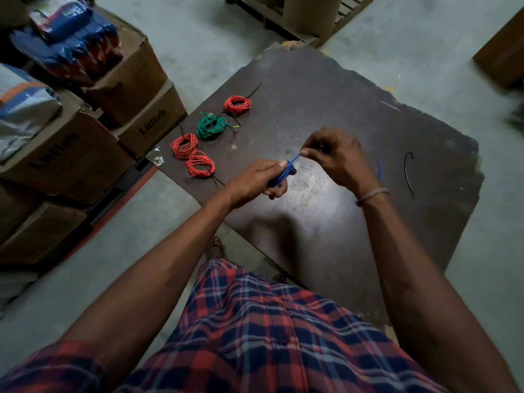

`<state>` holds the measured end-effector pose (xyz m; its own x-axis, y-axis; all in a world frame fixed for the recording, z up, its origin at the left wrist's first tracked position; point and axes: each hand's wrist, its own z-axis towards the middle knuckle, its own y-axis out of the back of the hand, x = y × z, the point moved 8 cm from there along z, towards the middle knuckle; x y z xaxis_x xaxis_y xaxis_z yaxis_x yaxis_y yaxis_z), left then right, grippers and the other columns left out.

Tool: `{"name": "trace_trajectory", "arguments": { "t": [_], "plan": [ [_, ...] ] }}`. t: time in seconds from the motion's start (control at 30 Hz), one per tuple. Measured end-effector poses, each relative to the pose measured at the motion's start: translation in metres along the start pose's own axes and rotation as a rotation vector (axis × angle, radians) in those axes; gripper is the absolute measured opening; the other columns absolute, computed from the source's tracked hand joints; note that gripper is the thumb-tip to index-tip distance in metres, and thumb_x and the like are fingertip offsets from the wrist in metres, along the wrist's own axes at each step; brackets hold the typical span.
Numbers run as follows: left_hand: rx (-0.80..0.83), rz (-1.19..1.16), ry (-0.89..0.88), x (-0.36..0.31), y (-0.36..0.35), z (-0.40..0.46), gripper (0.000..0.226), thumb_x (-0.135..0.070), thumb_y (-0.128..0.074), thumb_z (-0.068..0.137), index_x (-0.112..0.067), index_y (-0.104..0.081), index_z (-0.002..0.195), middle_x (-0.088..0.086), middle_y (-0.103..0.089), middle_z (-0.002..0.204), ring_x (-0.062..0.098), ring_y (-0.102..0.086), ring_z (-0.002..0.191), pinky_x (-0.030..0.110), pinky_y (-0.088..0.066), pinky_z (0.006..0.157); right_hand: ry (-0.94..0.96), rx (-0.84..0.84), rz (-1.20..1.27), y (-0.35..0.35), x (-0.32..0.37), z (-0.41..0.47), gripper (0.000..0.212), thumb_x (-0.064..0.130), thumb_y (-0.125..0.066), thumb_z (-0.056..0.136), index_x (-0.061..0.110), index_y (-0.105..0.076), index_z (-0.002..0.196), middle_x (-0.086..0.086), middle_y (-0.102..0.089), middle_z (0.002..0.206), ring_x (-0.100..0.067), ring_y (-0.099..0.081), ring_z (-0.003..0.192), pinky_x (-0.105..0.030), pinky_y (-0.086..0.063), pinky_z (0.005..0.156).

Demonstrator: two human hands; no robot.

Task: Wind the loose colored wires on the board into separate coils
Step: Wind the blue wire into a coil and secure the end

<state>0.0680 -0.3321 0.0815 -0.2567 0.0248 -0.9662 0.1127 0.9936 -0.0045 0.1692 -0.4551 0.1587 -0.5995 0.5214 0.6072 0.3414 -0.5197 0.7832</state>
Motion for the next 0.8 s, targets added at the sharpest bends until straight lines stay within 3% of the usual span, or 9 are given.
{"name": "trace_trajectory", "arguments": {
  "t": [0.1,0.2,0.33,0.43,0.5,0.6,0.67,0.73,0.8],
  "plan": [
    [0.056,-0.323,0.025,-0.001,-0.008,-0.004,0.052,-0.026,-0.027,0.112,0.015,-0.054,0.130,0.004,-0.047,0.062,0.011,-0.022,0.047,0.026,-0.040,0.055,-0.014,-0.074,0.039,-0.005,-0.011,0.007,0.011,0.028,-0.076,0.090,0.017,-0.077,0.088,0.005,-0.063,0.077,-0.009,-0.053,0.069,-0.014,-0.040,0.066],
    [0.050,-0.628,-0.041,-0.018,-0.005,-0.005,0.055,-0.028,-0.022,0.112,0.015,-0.049,0.134,-0.003,-0.044,0.063,0.012,-0.018,0.049,0.026,-0.041,0.056,-0.064,-0.081,0.069,-0.031,-0.020,0.002,0.019,0.027,-0.064,0.096,0.014,-0.075,0.089,0.000,-0.066,0.067,-0.018,-0.059,0.064,-0.035,-0.051,0.066],
    [-0.191,-0.890,-0.128,-0.034,0.023,0.003,0.051,-0.032,-0.024,0.113,0.008,-0.051,0.128,-0.004,-0.055,0.070,0.006,-0.041,0.049,0.023,-0.050,0.064,-0.089,-0.039,0.044,-0.073,-0.015,-0.029,0.021,0.023,-0.058,0.098,0.012,-0.076,0.100,-0.005,-0.069,0.071,-0.025,-0.064,0.067,-0.042,-0.055,0.068],
    [-0.423,-0.901,-0.185,-0.034,0.044,0.010,0.040,-0.029,-0.030,0.112,0.004,-0.054,0.116,0.004,-0.073,0.082,0.010,-0.061,0.058,0.026,-0.057,0.071,-0.041,0.016,-0.005,-0.090,0.011,-0.048,0.030,0.016,-0.054,0.096,0.012,-0.075,0.117,-0.008,-0.074,0.081,-0.026,-0.067,0.071,-0.036,-0.055,0.071],
    [-0.533,-0.748,-0.178,-0.033,0.053,0.013,0.038,-0.028,-0.032,0.112,0.000,-0.057,0.105,0.010,-0.077,0.090,0.015,-0.069,0.066,0.028,-0.059,0.074,0.012,0.025,-0.126,-0.091,0.033,-0.055,0.034,0.018,-0.047,0.092,0.017,-0.075,0.111,-0.004,-0.073,0.075,-0.029,-0.065,0.067,-0.035,-0.049,0.070],
    [-0.605,-0.182,-0.148,-0.037,0.060,0.011,0.048,-0.029,-0.033,0.112,0.001,-0.067,0.096,0.009,-0.078,0.092,0.021,-0.075,0.075,0.031,-0.059,0.079,0.004,-0.056,-0.232,-0.068,0.052,-0.059,0.031,0.019,-0.039,0.088,0.024,-0.069,0.089,0.005,-0.065,0.069,-0.024,-0.057,0.065,-0.036,-0.034,0.071],
    [-0.526,0.132,-0.150,-0.042,0.049,0.014,0.051,-0.032,-0.035,0.112,0.001,-0.068,0.092,0.005,-0.078,0.087,0.019,-0.075,0.073,0.032,-0.058,0.080,0.028,-0.115,-0.291,-0.044,0.059,-0.055,0.018,0.020,-0.055,0.094,0.024,-0.070,0.086,0.004,-0.061,0.072,-0.025,-0.056,0.068,-0.037,-0.033,0.068],
    [-0.448,0.414,-0.134,-0.044,0.035,0.016,0.044,-0.031,-0.037,0.111,-0.010,-0.063,0.082,-0.002,-0.072,0.074,0.008,-0.068,0.065,0.027,-0.050,0.071,0.071,-0.167,-0.310,-0.023,0.061,-0.049,0.006,0.027,-0.071,0.092,0.023,-0.074,0.088,0.000,-0.060,0.074,-0.025,-0.056,0.066,-0.039,-0.036,0.065],
    [-0.382,0.568,-0.126,-0.046,0.024,0.018,0.045,-0.030,-0.037,0.111,-0.018,-0.056,0.072,-0.007,-0.061,0.063,0.004,-0.058,0.058,0.022,-0.041,0.065,0.085,-0.212,-0.280,-0.005,0.057,-0.039,0.010,0.032,-0.075,0.089,0.023,-0.075,0.084,0.000,-0.061,0.073,-0.022,-0.056,0.063,-0.042,-0.039,0.064]
  ]
}}
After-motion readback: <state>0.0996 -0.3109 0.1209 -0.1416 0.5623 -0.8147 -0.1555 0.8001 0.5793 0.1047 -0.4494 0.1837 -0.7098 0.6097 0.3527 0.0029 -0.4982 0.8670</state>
